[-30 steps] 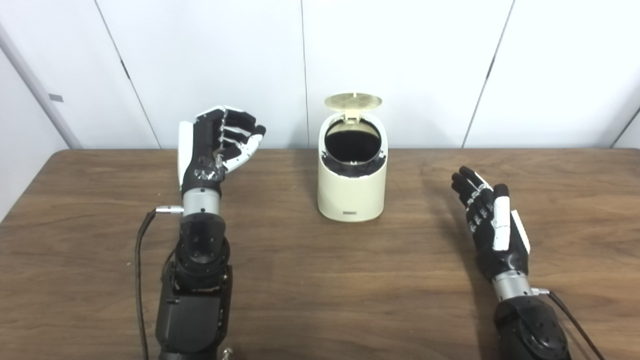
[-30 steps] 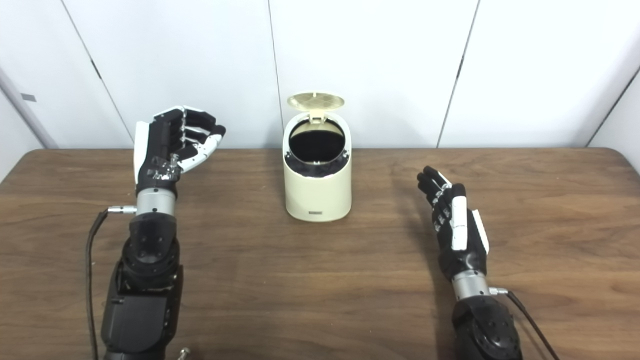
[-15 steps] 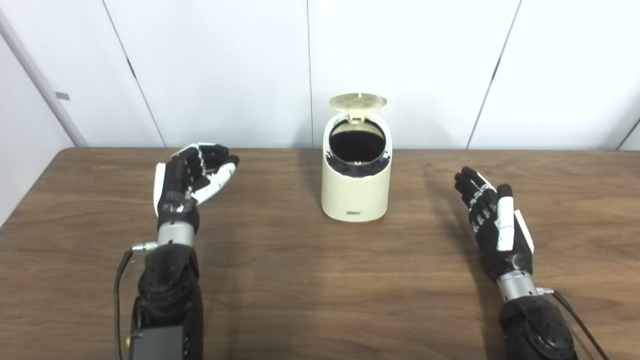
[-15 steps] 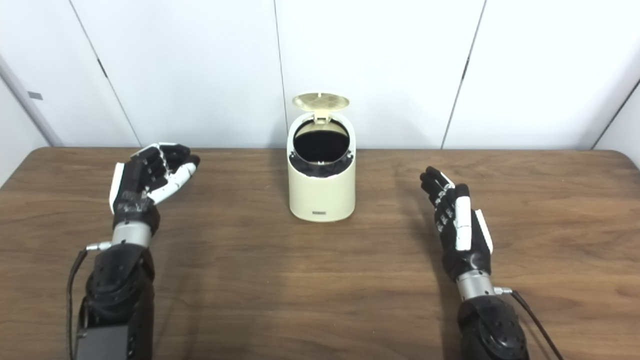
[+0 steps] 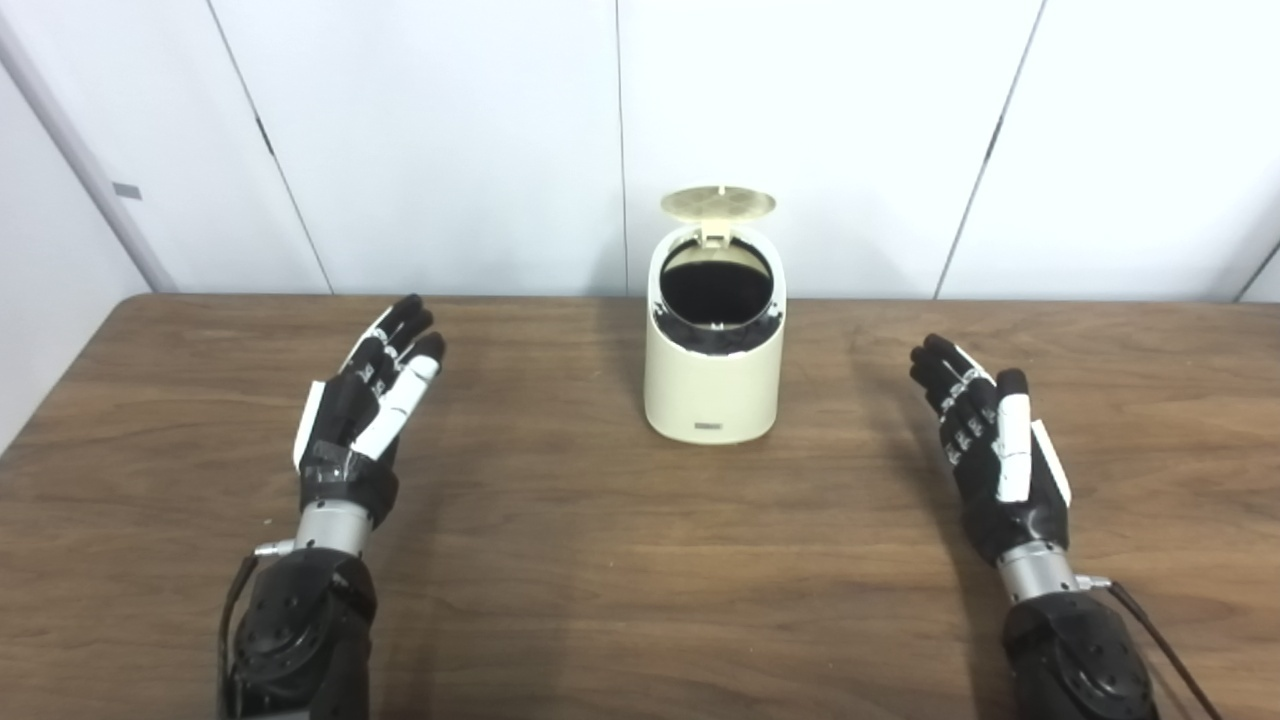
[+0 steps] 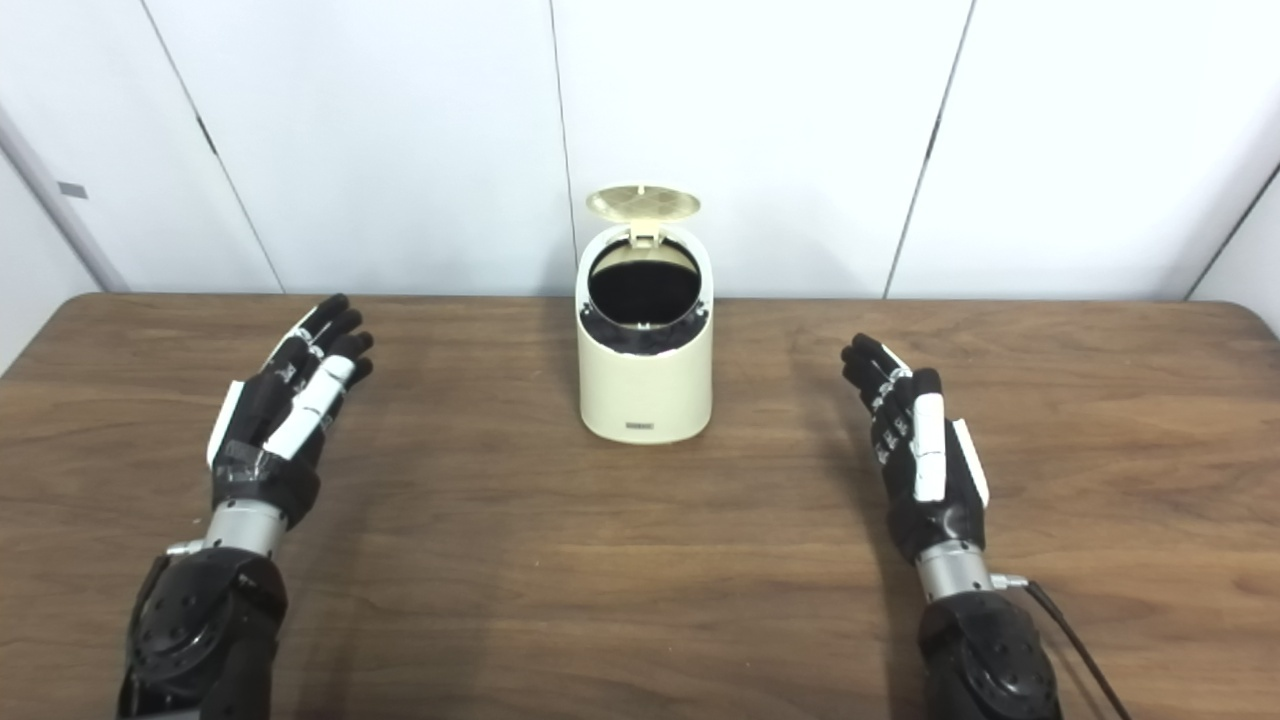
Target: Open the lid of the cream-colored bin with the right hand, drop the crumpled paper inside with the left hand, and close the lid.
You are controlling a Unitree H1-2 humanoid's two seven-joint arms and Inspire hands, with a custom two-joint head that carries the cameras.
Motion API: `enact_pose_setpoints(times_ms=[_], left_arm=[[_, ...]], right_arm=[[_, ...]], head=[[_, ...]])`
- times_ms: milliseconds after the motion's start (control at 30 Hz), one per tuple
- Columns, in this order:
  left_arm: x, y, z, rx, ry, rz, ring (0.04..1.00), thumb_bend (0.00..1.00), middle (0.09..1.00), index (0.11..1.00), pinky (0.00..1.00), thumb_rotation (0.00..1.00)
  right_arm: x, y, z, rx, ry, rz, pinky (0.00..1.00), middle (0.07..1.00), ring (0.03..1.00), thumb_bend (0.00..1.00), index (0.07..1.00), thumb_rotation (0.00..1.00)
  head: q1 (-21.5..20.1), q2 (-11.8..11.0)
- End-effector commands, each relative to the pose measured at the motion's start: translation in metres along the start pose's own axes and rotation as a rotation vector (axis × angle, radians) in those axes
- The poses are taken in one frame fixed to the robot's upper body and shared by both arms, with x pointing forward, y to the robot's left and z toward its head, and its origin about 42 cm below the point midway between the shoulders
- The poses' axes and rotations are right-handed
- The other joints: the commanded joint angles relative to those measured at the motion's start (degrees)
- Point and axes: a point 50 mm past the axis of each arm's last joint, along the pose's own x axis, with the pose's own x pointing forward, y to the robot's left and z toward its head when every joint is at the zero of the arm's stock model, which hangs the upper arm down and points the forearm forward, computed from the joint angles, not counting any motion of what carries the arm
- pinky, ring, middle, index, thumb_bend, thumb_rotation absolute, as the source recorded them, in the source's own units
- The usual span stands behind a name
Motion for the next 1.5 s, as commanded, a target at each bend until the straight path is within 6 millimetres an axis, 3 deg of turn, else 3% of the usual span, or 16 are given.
enact_pose_setpoints(times_ms=[0,233,333,667,800,1067,1467], left_arm=[[0.001,0.003,0.012,0.018,-0.067,-0.046,0.984,0.57,0.991,0.994,0.99,0.68],[-0.01,0.014,-0.001,0.022,-0.038,-0.037,1.0,0.58,1.0,1.0,1.0,0.94],[-0.014,0.015,-0.007,0.006,-0.037,-0.037,1.0,0.59,1.0,1.0,1.0,0.99],[-0.027,0.018,-0.03,0.003,-0.007,0.011,1.0,0.58,1.0,1.0,1.0,1.0],[-0.029,0.018,-0.04,-0.02,-0.009,0.019,1.0,0.57,1.0,1.0,1.0,1.0],[-0.032,0.011,-0.056,-0.011,-0.027,0.049,1.0,0.58,1.0,1.0,1.0,1.0],[-0.043,0.011,-0.064,0.017,-0.011,0.04,1.0,0.56,1.0,1.0,1.0,1.0]], right_arm=[[-0.026,-0.018,-0.026,-0.006,0.09,-0.035,1.0,0.858,0.91,0.56,0.83,1.0],[-0.027,-0.022,-0.025,-0.004,0.088,-0.031,1.0,0.865,0.915,0.54,0.837,1.0],[-0.028,-0.022,-0.024,-0.013,0.088,-0.028,1.0,0.864,0.916,0.55,0.837,1.0],[-0.03,-0.022,-0.021,-0.001,0.074,-0.027,1.0,0.892,0.954,0.53,0.842,1.0],[-0.031,-0.023,-0.02,-0.006,0.075,-0.027,1.0,0.953,0.986,0.53,0.907,1.0],[-0.034,-0.025,-0.015,-0.007,0.066,-0.02,1.0,0.997,1.0,0.56,0.936,1.0],[-0.049,-0.027,-0.003,-0.036,0.085,-0.036,1.0,1.0,1.0,0.53,0.968,1.0]], head=[[0.03,0.04],[0.08,0.27],[0.08,0.44],[-0.18,0.94],[-0.44,1.07],[-1.1,1.36],[-2.66,1.92]])
